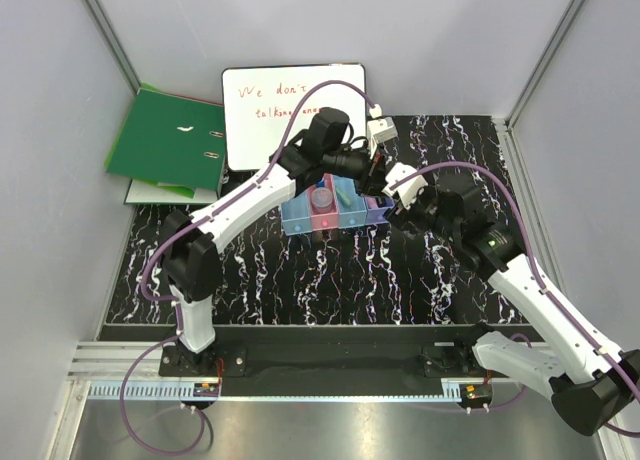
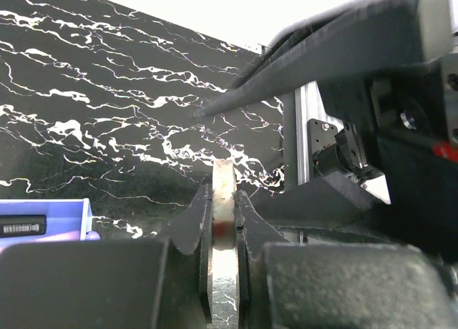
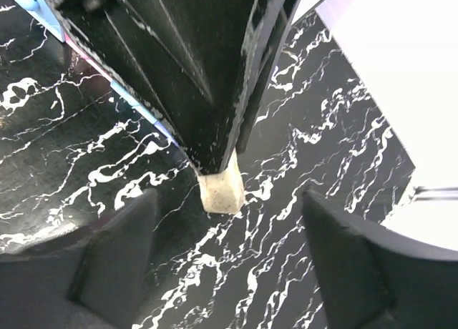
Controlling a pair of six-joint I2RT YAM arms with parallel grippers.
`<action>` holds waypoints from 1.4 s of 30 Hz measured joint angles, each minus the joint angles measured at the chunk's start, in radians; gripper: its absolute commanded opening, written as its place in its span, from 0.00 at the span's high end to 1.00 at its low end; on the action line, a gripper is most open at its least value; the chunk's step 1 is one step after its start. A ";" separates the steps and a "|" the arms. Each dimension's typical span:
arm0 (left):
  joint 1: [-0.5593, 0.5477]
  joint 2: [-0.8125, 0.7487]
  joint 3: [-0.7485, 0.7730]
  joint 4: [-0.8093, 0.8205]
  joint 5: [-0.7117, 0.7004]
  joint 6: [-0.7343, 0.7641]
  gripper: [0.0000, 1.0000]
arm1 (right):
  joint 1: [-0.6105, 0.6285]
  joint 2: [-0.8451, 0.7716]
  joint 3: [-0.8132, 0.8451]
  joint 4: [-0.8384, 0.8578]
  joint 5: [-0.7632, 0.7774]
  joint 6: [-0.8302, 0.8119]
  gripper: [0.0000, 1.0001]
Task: Sort the stationery into containers
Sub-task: Place the stationery in the storage box.
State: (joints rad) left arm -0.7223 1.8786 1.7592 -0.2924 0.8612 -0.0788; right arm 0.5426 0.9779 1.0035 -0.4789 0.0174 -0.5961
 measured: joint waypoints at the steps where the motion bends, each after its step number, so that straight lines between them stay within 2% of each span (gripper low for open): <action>1: -0.001 0.000 0.000 -0.002 0.000 0.001 1.00 | 0.000 -0.002 0.000 0.003 -0.002 -0.005 0.03; 6: -0.003 0.000 0.000 -0.014 -0.011 0.020 1.00 | 0.000 -0.009 0.000 0.007 -0.001 -0.008 0.00; 11: 0.003 0.000 0.000 -0.107 -0.083 0.134 1.00 | 0.000 -0.026 -0.004 0.007 0.022 -0.008 0.00; 19: 0.070 0.000 0.004 -0.399 -0.285 0.509 1.00 | 0.000 -0.099 -0.046 0.006 0.103 -0.024 0.00; 24: 0.081 0.039 0.076 -0.514 -0.414 0.727 1.00 | 0.000 -0.115 -0.056 0.007 0.154 -0.034 0.00; 28: 0.074 0.120 0.161 -0.548 -0.494 0.881 1.00 | 0.000 -0.115 -0.057 0.007 0.168 -0.035 0.00; 34: 0.055 0.232 0.178 -0.581 -0.601 1.081 1.00 | 0.000 -0.114 -0.058 0.007 0.175 -0.035 0.00; 42: 0.040 0.327 0.223 -0.599 -0.635 1.186 1.00 | 0.000 -0.114 -0.084 0.009 0.175 -0.035 0.00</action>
State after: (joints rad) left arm -0.6827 2.2051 1.9823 -0.8917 0.2264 1.1076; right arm 0.5426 0.8639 0.9192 -0.4702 0.1925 -0.6312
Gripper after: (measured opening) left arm 0.123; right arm 0.994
